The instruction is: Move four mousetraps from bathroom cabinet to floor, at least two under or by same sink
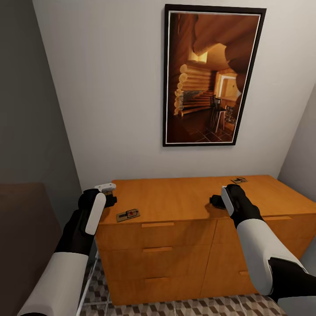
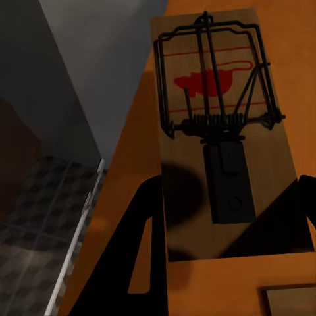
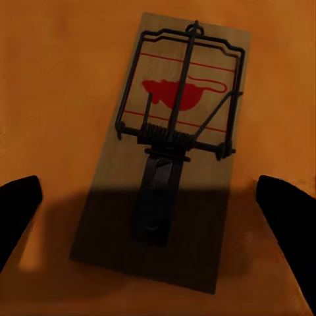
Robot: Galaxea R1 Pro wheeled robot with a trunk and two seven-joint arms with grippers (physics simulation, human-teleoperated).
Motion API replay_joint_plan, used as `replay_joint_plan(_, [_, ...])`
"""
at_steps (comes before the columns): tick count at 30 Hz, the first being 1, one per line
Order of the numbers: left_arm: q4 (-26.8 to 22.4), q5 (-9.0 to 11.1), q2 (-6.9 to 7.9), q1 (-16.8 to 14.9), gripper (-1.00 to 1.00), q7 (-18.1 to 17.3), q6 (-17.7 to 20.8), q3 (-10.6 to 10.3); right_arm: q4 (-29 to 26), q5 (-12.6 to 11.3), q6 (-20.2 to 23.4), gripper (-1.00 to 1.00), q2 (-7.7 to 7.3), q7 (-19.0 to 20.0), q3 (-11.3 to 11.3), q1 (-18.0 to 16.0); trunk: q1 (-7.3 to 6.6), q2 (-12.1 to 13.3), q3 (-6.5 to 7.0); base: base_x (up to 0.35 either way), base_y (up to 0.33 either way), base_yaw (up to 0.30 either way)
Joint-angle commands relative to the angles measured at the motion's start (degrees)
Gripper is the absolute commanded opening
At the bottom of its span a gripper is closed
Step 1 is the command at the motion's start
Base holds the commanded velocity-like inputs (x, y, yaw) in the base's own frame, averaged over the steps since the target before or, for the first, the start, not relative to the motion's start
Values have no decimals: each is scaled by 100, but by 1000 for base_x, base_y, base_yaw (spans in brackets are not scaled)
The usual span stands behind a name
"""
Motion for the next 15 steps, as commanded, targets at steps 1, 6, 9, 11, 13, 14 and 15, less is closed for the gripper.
replay_joint_plan(1, [-5,55,-4,-5,-100,45,15,8,139,16,29,-100,0,-21,-8,-1,0,-3,-8,0,0,0])
replay_joint_plan(6, [-11,55,-4,-5,-100,45,15,8,221,16,33,-100,0,-25,-13,-1,0,-3,-8,0,0,0])
replay_joint_plan(9, [-12,55,-4,-5,-100,45,15,8,288,16,29,-100,-3,-25,-15,-1,0,-3,-8,0,0,0])
replay_joint_plan(11, [-12,55,-4,-5,-100,45,15,8,320,17,27,-100,-7,-25,-16,-1,0,-3,-8,0,0,0])
replay_joint_plan(13, [-12,55,-4,-5,-100,45,15,8,330,20,27,-100,-10,-25,-17,-1,0,-3,-8,0,0,0])
replay_joint_plan(14, [-12,55,-5,-5,-100,45,15,8,334,21,27,-100,-11,-25,-20,-1,0,-3,-8,0,0,0])
replay_joint_plan(15, [-12,55,-8,-5,-100,45,15,8,337,21,26,-100,-13,-25,-19,-1,0,-3,-8,0,0,0])
